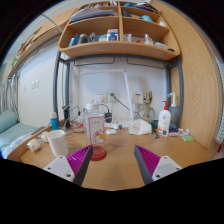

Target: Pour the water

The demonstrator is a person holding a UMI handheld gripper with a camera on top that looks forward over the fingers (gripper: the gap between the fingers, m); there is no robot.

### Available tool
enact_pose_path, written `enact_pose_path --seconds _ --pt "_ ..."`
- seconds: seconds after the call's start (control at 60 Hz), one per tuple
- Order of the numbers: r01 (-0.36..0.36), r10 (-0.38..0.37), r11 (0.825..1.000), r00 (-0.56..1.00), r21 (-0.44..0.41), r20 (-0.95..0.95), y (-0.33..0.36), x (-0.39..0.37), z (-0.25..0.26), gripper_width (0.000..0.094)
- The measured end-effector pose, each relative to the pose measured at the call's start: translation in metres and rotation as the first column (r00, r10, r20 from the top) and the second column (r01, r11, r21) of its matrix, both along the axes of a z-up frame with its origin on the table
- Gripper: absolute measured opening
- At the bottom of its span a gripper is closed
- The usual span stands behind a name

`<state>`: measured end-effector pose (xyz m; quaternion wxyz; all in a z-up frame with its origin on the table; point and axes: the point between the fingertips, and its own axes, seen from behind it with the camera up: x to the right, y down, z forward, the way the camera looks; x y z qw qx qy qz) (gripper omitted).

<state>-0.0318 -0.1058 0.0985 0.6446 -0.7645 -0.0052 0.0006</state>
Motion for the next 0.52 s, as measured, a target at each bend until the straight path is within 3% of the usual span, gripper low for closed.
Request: enact_pose_path --seconds 0.517 --pt "0.184 -0.184 0.982 0.983 0.035 -0.008 -0.051 0.094 0.011 0.0855"
